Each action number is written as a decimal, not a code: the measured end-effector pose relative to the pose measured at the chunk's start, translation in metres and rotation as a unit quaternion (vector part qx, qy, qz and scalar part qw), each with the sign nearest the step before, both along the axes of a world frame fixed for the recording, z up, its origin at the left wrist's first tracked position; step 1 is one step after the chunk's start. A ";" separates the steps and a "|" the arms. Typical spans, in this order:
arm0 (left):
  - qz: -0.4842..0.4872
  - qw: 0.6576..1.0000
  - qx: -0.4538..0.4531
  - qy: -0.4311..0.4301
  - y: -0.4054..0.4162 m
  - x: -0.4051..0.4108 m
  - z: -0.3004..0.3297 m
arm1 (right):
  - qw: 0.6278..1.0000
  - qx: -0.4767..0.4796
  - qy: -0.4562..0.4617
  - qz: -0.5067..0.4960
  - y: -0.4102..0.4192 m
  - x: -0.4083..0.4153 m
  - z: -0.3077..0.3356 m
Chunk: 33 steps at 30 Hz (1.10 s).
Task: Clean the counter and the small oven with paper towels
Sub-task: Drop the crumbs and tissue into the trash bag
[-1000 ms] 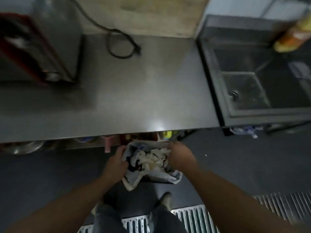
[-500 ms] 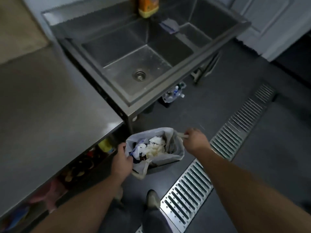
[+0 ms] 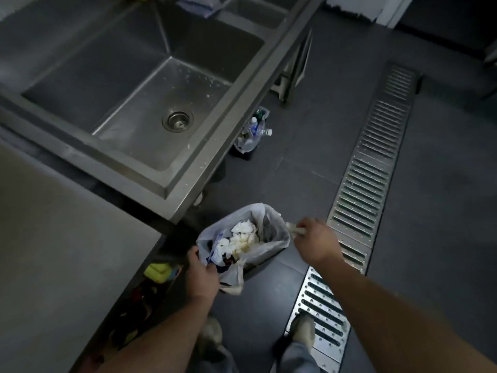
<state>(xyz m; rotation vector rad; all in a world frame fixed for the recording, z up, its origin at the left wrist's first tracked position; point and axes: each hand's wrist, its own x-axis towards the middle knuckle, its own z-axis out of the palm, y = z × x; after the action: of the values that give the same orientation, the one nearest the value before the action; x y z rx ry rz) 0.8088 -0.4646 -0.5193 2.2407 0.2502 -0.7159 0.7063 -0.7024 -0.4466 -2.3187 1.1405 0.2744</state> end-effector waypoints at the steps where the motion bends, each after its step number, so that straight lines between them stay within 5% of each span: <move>1: 0.010 1.000 0.003 -0.004 -0.006 0.004 -0.015 | 1.000 0.004 -0.009 -0.002 -0.002 0.003 -0.014; 15: 0.163 0.985 0.017 -0.044 -0.070 0.050 -0.236 | 0.996 0.022 -0.089 -0.023 -0.028 0.057 -0.211; 23: 0.166 0.984 0.006 -0.069 -0.090 0.078 -0.328 | 0.991 0.036 -0.131 -0.014 -0.033 0.084 -0.292; 33: 0.188 0.972 -0.116 -0.075 -0.131 0.120 -0.400 | 0.989 0.024 -0.144 -0.001 -0.061 0.105 -0.351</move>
<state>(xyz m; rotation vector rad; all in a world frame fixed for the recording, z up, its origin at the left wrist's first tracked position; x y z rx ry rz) 0.9291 -0.5956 -0.9192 1.9369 0.4756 -0.3494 0.8116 -0.7636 -0.7974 -2.2270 0.9809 -0.0347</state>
